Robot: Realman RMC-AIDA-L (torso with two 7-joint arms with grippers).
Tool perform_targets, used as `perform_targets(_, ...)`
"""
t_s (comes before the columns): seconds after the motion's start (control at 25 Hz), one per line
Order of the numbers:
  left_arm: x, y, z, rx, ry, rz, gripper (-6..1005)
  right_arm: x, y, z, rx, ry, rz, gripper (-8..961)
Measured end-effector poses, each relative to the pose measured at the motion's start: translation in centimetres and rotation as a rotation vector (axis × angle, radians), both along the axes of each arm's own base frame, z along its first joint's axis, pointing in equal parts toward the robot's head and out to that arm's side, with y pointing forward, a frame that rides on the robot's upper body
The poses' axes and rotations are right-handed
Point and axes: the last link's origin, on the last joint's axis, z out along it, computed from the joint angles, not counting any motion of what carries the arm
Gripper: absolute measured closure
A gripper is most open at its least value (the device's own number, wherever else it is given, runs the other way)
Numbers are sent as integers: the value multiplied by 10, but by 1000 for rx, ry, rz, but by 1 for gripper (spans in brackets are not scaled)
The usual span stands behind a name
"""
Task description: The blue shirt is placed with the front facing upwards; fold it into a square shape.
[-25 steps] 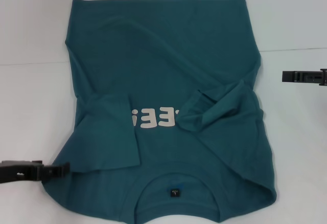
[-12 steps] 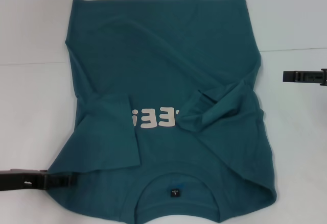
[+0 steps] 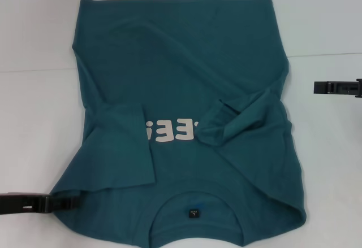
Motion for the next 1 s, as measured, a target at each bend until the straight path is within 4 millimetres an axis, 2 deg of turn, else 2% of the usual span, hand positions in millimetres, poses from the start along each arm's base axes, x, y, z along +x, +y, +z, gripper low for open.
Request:
perform_targets(0.16,-5,-1,-1,2,-25,30,177,-3,-1,-2,-18,4,9,30)
perform_targets(0.36,-7,-3,0,8,-30,36,384,-5,-1,0,-23,6,19,30)
perform_targets(0.92,0,-5,2,33,-103,27,856,-10,-2,18,-43,4,52,43)
perform_targets(1.0,2,-4,1,32,-111,17,891,-11,-2,18,-49,-3,53,43)
